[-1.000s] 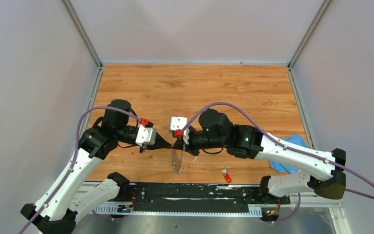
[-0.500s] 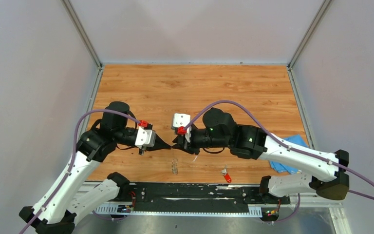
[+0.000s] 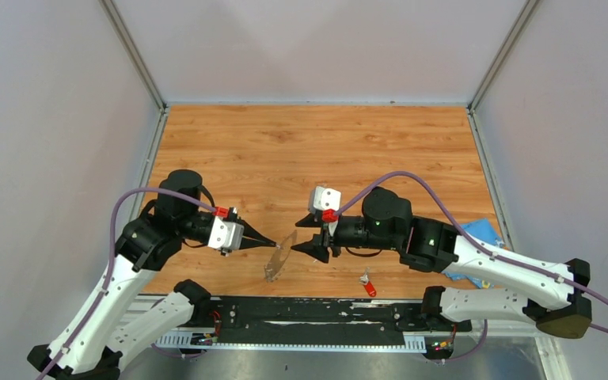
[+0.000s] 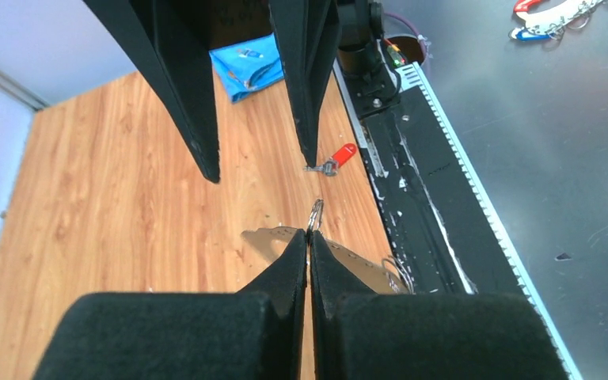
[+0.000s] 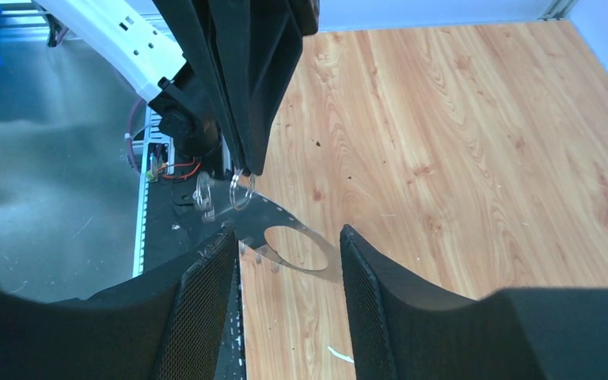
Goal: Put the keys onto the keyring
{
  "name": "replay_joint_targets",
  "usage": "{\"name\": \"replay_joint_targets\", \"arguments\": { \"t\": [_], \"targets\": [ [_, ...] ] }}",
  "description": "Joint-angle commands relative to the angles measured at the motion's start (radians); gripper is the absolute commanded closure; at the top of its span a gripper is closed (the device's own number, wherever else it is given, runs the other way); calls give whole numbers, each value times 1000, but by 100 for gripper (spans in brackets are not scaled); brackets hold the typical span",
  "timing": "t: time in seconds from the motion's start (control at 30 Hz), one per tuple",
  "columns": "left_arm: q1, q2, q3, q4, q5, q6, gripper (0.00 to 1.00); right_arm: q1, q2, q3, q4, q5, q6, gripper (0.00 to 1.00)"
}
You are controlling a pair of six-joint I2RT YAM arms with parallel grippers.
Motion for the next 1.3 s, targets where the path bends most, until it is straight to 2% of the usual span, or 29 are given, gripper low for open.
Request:
{"name": "replay_joint_targets", "arguments": {
  "t": [0.0,0.3,0.63,0.7,0.87,0.93,0.97,1.17,1.2,1.23,1.27],
  "targets": [
    [-8,-26,17,3,49,86,100,-12,-16,-46,118,-82,5,45],
    [-8,0,32,4,42,37,100,-12,-16,-110,280,-131,67,46],
    [-8,34,57,3,33,-7,100,-9,1,-123,273,-131,71,49],
    [-8,37,60,3,29,-13,100,-9,18,-112,268,-130,69,55],
    [-8,39,64,4,30,-18,100,-9,59,-82,232,-107,67,79],
    [-8,38,62,3,33,-18,100,-9,63,-73,224,-91,66,96],
    [-8,38,59,4,34,-18,100,-9,61,-73,224,-78,69,99],
    [-8,17,39,3,38,-1,100,-10,24,-87,221,-22,80,100],
    [-8,17,36,4,38,-8,99,-10,15,-94,225,-19,85,100],
    [-8,18,33,4,38,-20,90,-9,6,-104,237,-19,89,100],
    [-8,19,32,3,38,-35,71,-9,-4,-118,261,-23,90,100]
  ]
}}
